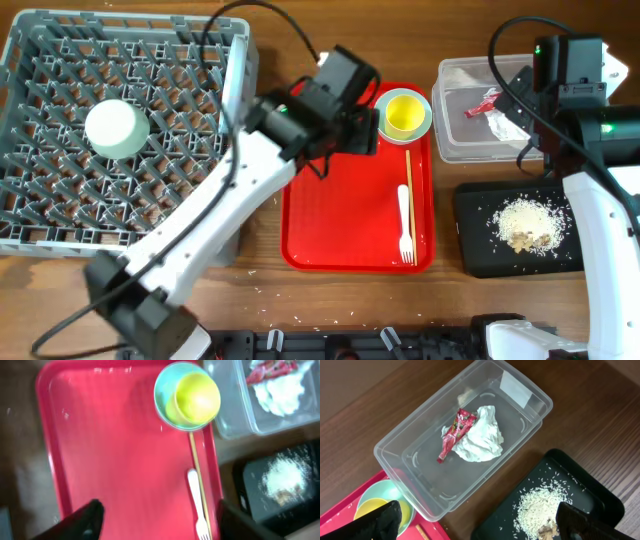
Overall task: Sort waste into correct bins and load items into the dishwasher rack
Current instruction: 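Grasp the yellow cup from the light-blue bowl with the left gripper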
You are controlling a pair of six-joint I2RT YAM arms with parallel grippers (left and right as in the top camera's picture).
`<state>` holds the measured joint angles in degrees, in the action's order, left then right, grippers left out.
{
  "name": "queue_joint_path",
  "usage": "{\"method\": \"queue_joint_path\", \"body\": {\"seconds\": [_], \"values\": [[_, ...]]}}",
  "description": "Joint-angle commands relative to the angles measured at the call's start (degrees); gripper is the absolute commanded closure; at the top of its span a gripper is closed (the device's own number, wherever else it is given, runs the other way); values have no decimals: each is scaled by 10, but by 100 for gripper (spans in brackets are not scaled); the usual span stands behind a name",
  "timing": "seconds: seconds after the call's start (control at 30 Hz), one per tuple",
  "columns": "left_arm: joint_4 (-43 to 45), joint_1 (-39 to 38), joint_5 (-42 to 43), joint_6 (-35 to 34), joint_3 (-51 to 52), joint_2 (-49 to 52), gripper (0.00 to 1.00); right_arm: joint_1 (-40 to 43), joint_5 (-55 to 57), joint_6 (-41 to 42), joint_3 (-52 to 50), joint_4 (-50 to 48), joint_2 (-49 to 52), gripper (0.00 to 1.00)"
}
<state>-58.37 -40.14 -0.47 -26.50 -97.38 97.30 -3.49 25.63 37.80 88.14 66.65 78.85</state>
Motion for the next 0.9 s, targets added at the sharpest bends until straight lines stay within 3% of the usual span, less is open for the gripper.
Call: {"method": "queue_joint_path", "body": {"seconds": [0.0,0.2,0.4,0.5,0.67,0.8,0.83,0.87], "values": [[104,-27,-30,59,-10,65,41,2,13,-2,6,0,1,0],[260,-99,-31,256,-10,124,46,2,13,-2,6,0,1,0],[332,-91,-31,265,-10,211,44,2,13,-2,6,0,1,0],[357,-91,-31,313,-10,242,39,2,13,-2,6,0,1,0],[359,-83,-31,321,-10,289,43,2,13,-2,6,0,1,0],[365,-73,-31,321,-10,291,55,2,13,-2,6,0,1,0],[366,-69,-31,321,-10,291,70,2,13,-2,6,0,1,0],[366,-68,-31,321,-10,291,77,2,13,-2,6,0,1,0]]}}
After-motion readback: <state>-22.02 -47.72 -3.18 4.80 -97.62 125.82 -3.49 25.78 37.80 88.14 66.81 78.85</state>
